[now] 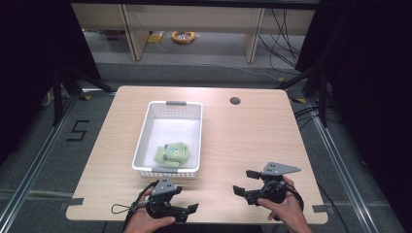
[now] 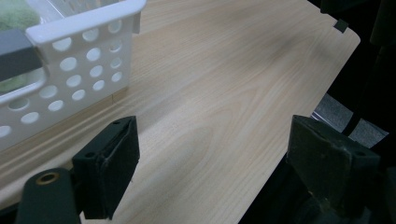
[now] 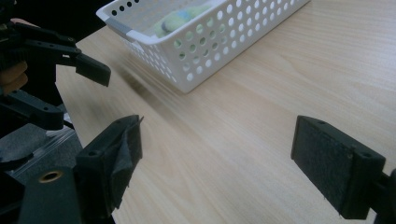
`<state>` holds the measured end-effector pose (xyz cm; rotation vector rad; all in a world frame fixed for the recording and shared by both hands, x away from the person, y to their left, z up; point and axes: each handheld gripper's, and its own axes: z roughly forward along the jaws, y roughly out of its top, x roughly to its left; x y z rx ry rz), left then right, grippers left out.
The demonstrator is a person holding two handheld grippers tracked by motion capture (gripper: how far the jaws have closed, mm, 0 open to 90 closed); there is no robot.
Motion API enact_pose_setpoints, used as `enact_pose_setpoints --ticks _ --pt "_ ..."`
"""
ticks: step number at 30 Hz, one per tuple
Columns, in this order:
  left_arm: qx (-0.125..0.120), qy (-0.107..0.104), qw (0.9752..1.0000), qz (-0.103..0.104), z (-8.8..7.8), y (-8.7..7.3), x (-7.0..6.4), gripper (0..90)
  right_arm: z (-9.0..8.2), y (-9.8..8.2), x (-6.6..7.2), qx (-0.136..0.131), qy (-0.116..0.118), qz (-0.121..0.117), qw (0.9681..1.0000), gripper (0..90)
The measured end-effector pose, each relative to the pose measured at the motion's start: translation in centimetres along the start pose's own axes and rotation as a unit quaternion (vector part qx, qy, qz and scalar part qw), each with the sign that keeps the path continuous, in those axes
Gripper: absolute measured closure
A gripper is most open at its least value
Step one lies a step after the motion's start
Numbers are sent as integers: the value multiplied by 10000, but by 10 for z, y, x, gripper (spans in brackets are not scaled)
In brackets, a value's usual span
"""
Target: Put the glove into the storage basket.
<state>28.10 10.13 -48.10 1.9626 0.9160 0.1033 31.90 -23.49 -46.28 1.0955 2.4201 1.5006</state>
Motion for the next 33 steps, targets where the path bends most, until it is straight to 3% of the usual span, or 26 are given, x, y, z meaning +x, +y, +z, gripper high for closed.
enact_pose_setpoints --ticks 1,2,6,7,10,12,13,14,16,19,21,26,29,33 --pt "5 12 10000 -53 0 -1 -1 165 -1 -1 2 38 -12 117 9999 174" --pt "10 16 10000 -40 0 -1 0 165 -1 -3 1 4 -32 10 10000 174" --pt "-6 -17 10000 -83 0 -3 0 162 -2 -6 0 14 -31 32 10000 174" --pt "-1 -3 10000 -93 -1 -4 -1 160 -3 -7 3 4 -29 155 9999 174" --pt "-12 -54 10000 -8 -1 -4 1 160 -5 -9 3 63 -65 143 9999 174" --pt "-27 -22 9999 -114 -1 -6 0 160 -6 -11 4 72 -91 108 9999 174" --pt "-49 -65 10000 -12 -1 -7 2 160 -6 -13 2 -11 -126 -36 9999 173" --pt "-38 -42 10000 -60 -2 -9 2 160 -7 -15 5 43 -56 154 9999 173" --pt "-52 -45 9999 -89 -2 -9 1 160 -7 -17 5 36 -51 157 9999 173" --pt "-73 -44 9999 -149 -3 -12 2 159 -8 -22 6 114 -112 136 9998 173" --pt "-70 -38 9999 -142 -3 -13 2 160 -8 -23 4 127 -193 -63 9997 172" --pt "-84 -37 9999 -93 -5 -17 4 160 -8 -27 6 197 -148 101 9996 173" --pt "-79 21 9999 -110 -7 -20 7 159 -10 -30 5 237 -241 -21 9994 172" --pt "-112 110 9998 -120 -12 -25 9 159 -12 -36 8 356 -313 92 9988 170"
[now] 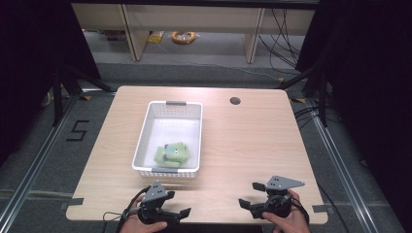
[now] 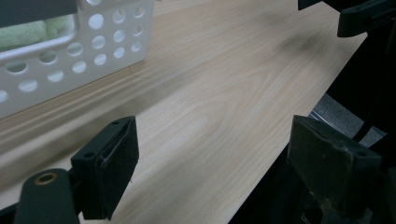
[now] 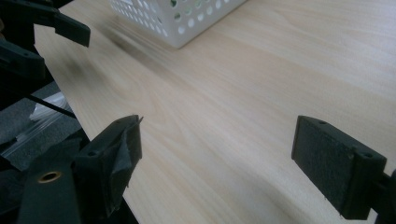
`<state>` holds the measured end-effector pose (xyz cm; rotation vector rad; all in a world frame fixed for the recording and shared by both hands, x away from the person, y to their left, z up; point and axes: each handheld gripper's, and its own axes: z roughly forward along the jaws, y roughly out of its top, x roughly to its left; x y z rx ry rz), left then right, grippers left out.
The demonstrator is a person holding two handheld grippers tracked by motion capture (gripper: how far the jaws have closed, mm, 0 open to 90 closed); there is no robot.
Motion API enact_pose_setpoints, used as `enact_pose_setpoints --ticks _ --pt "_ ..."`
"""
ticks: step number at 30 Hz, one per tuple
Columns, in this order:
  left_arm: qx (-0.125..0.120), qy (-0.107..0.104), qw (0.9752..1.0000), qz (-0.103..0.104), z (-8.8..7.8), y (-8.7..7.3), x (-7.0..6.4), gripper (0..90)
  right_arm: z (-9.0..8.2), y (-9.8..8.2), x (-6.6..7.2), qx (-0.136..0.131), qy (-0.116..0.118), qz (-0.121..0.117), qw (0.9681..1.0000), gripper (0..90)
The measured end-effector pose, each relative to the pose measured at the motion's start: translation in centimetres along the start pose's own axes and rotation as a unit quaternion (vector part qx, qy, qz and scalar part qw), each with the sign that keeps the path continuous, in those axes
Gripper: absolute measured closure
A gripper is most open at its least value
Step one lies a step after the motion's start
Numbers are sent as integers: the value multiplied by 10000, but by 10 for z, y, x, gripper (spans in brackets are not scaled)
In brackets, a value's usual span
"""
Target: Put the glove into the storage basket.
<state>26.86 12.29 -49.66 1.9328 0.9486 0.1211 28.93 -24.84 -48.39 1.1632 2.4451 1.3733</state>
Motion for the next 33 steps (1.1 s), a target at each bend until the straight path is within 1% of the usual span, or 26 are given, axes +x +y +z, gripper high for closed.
enact_pose_setpoints --ticks 2,3,4,5,7,8,9,10,11,12,14,15,17,18,19,20,21,22,23,24,25,26,30,31,32,33 --pt "-7 -26 10000 -1 0 -1 0 159 1 -4 0 31 -43 -64 10000 168" --pt "-22 -28 10000 -47 0 -2 0 160 1 -6 -2 76 -57 -204 9997 167" --pt "2 -35 10000 -76 -1 -4 -1 159 0 -8 2 187 -97 25 9998 166" --pt "2 -35 10000 -76 -1 -4 -1 159 1 -9 0 149 -121 -145 9997 166" --pt "43 -43 10000 9 -2 -5 -2 159 0 -11 0 192 -144 -161 9996 166" --pt "4 -47 10000 -7 -1 -6 -3 159 -1 -13 3 240 -124 -15 9996 166" --pt "51 -37 10000 30 -2 -7 -3 160 0 -14 1 208 -101 -133 9996 166" --pt "42 -41 10000 40 -1 -8 -4 159 -2 -17 5 297 -183 -79 9994 166" --pt "52 -43 10000 17 -1 -9 -6 159 -2 -17 5 297 -183 -79 9994 166" --pt "100 -24 9999 71 -1 -10 -6 159 -3 -19 5 287 -271 -226 9990 166" --pt "159 -18 9997 205 -2 -10 -7 159 -3 -20 6 312 -249 -251 9989 166" --pt "224 -27 9997 128 -2 -11 -7 159 -2 -22 8 410 -113 -173 9989 166" --pt "151 -52 9997 177 -1 -12 -8 159 -1 -24 9 408 -157 -166 9989 166" --pt "153 0 9997 213 -1 -12 -7 159 -1 -23 7 396 -214 -341 9984 166" --pt "153 0 9997 213 -1 -12 -7 159 -1 -23 7 396 -214 -341 9984 166" --pt "198 -30 9997 135 -1 -12 -7 159 0 -24 7 390 -172 -368 9984 166" --pt "247 -40 9996 93 -1 -12 -7 159 0 -23 7 419 -246 -390 9981 166" --pt "225 -4 9996 144 0 -12 -6 160 1 -23 6 468 -112 -403 9980 166" --pt "225 -4 9996 144 0 -12 -6 160 1 -23 6 468 -112 -403 9980 166" --pt "261 14 9995 184 1 -13 -6 160 1 -23 7 462 -146 -389 9981 166" --pt "328 -15 9994 126 1 -13 -6 160 1 -24 8 412 -268 -381 9981 166" --pt "249 -8 9996 122 2 -13 -7 160 1 -24 7 405 -265 -406 9980 166" --pt "322 -13 9992 224 1 -12 -5 160 2 -23 8 447 -215 -474 9976 166" --pt "334 -23 9994 113 1 -12 -6 160 2 -23 8 469 -238 -456 9976 166" --pt "305 -5 9994 189 1 -12 -5 159 2 -23 8 463 -191 -514 9974 166" --pt "276 12 9995 168 2 -13 -5 159 3 -23 8 458 -172 -518 9975 166"
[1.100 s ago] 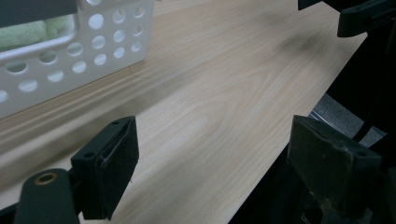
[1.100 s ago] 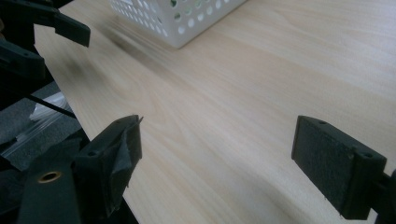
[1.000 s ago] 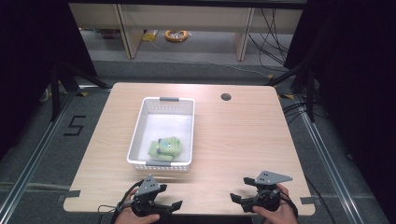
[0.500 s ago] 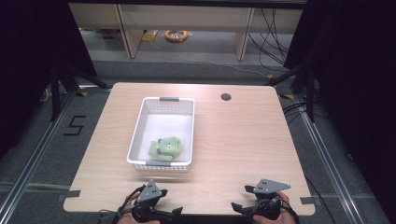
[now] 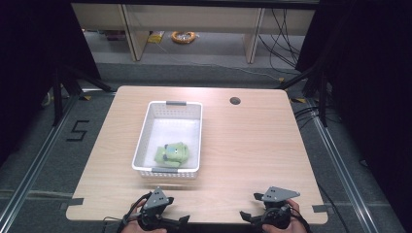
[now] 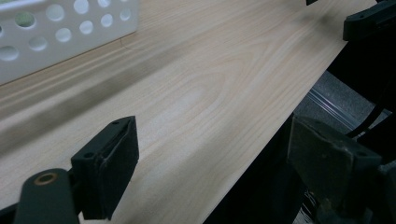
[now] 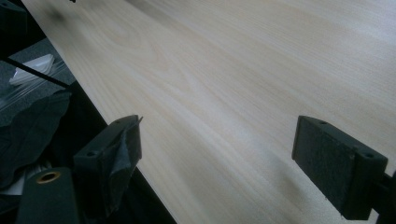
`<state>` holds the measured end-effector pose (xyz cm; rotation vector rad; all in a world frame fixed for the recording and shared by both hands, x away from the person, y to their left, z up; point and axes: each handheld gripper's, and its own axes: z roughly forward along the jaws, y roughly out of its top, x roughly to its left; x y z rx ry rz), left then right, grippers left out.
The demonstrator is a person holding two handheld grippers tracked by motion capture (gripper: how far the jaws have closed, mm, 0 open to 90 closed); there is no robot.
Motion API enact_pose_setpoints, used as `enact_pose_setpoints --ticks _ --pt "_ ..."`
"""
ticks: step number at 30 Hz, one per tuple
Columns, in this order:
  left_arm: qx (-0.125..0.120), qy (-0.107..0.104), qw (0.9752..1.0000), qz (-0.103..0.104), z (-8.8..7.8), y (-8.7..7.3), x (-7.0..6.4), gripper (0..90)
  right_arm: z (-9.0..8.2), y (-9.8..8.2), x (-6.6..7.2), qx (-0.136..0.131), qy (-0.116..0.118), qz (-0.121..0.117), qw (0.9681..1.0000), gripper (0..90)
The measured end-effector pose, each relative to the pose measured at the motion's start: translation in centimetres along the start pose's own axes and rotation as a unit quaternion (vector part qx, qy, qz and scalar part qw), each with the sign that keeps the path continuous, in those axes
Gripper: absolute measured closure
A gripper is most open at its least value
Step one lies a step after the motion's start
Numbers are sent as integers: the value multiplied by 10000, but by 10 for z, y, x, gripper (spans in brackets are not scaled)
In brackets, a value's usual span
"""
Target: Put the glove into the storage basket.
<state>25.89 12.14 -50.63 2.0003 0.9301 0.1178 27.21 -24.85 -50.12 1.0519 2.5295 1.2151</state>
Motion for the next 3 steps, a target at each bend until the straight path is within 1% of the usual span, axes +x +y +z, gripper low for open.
enact_pose_setpoints --ticks 1,2,3 --pt "-2 -2 10000 -2 0 0 0 159 -1 0 0 16 -80 58 9999 166" --pt "-2 -2 10000 -2 0 0 0 159 -1 0 0 16 -80 58 9999 166" --pt "127 37 9999 106 -1 0 2 159 -1 0 0 4 -51 71 10000 167"
